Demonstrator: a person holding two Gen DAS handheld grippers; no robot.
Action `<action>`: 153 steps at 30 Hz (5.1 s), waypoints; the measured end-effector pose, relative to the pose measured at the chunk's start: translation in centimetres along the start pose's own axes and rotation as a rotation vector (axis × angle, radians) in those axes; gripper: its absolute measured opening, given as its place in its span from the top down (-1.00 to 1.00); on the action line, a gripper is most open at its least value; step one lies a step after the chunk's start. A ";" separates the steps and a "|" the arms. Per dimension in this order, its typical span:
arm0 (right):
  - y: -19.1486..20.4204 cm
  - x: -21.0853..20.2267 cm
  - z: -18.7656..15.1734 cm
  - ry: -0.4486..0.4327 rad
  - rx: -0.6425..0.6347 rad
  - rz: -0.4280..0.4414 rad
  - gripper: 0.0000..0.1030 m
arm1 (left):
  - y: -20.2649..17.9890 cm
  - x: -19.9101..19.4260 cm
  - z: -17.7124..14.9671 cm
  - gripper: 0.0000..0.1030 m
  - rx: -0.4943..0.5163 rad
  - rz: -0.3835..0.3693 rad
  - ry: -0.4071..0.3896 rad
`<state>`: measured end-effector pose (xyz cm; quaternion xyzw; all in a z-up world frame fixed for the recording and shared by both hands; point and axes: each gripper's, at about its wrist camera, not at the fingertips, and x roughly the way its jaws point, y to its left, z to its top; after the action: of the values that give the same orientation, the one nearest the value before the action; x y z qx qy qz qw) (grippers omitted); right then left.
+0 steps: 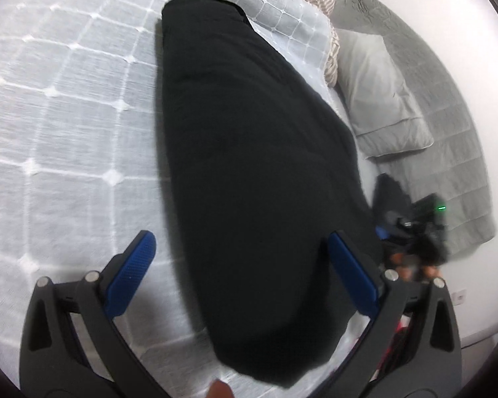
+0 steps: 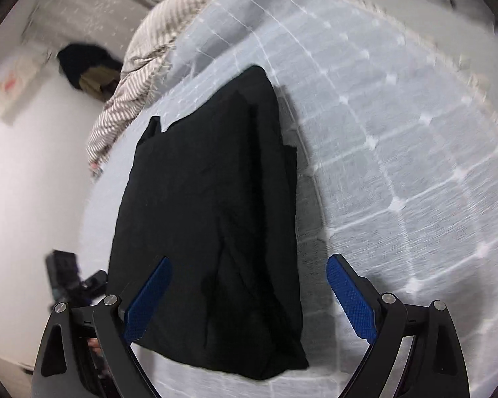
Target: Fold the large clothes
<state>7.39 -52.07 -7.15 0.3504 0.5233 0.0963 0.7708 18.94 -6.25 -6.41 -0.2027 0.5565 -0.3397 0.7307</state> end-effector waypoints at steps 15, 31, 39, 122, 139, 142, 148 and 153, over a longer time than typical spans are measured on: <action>-4.4 6.6 0.9 0.114 0.185 0.294 -0.85 | 2.2 4.3 2.1 -0.98 -0.111 -0.170 0.106; 1.6 4.3 -0.8 0.010 0.068 0.254 -0.06 | 2.9 2.7 2.3 -0.48 -0.190 -0.202 0.064; 7.2 3.3 -1.2 0.000 -0.011 0.285 -0.02 | 3.6 -2.3 2.7 -0.46 -0.198 -0.172 0.018; 33.0 19.8 -20.5 0.016 -0.706 -0.128 -1.00 | 12.9 -23.5 -15.2 -0.99 -0.254 0.909 -0.390; 33.9 18.5 -22.0 -0.085 -0.828 -0.253 -1.00 | 9.7 -20.8 -17.0 -0.99 -0.254 0.964 -0.437; 34.0 18.5 -22.2 -0.082 -0.842 -0.259 -1.00 | 9.7 -20.6 -16.9 -0.99 -0.256 0.958 -0.435; 34.0 18.7 -22.3 -0.078 -0.848 -0.260 -1.00 | 9.5 -20.5 -17.0 -0.99 -0.257 0.952 -0.439; 34.0 19.0 -22.5 -0.066 -0.854 -0.258 -1.00 | 9.4 -20.5 -17.2 -0.99 -0.259 0.936 -0.436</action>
<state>3.40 -7.36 -4.04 -0.0645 0.4511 0.1956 0.8684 2.08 16.44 -4.01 -0.0872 0.4600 0.1443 0.8718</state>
